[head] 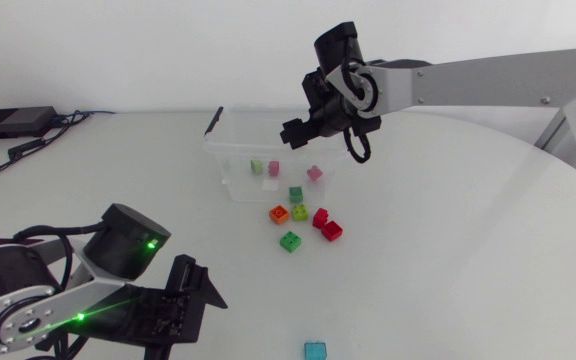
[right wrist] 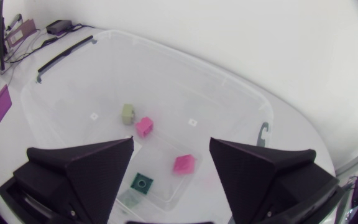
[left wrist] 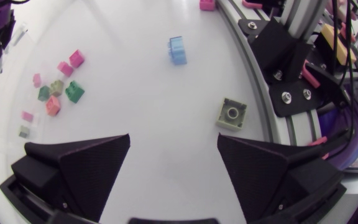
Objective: Pick up the duplo bricks and place them in the container
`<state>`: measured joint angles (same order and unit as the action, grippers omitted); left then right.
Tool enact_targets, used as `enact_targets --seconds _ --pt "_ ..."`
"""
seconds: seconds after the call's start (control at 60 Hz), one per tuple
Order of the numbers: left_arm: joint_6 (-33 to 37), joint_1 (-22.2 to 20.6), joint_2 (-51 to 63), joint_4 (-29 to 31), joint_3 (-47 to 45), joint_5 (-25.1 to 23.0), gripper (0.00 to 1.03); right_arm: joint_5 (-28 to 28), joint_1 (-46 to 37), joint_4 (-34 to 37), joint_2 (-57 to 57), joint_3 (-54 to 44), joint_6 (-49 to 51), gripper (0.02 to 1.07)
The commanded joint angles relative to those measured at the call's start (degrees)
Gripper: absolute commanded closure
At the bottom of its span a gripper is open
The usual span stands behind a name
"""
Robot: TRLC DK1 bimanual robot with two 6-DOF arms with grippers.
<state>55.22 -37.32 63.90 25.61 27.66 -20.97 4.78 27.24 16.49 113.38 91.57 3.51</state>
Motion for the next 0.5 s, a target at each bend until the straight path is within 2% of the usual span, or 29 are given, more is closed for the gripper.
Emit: enact_targets --seconds 0.0,0.15,0.317,0.483 --pt "2.1 -2.1 -0.2 0.7 -1.6 -0.4 0.05 0.5 0.0 -0.1 -1.6 0.4 1.0 0.07" --pt "3.0 -5.7 1.8 1.0 -1.4 0.7 0.06 0.4 0.8 -0.1 -7.3 -4.6 1.1 0.07" --pt "3.6 -9.8 6.0 1.1 -0.8 1.9 0.06 0.3 1.7 -1.4 -17.4 -16.5 1.2 0.07" --pt "3.8 -11.5 9.1 0.9 0.4 2.1 0.07 0.3 2.4 -2.9 -25.3 -26.5 1.0 0.07"
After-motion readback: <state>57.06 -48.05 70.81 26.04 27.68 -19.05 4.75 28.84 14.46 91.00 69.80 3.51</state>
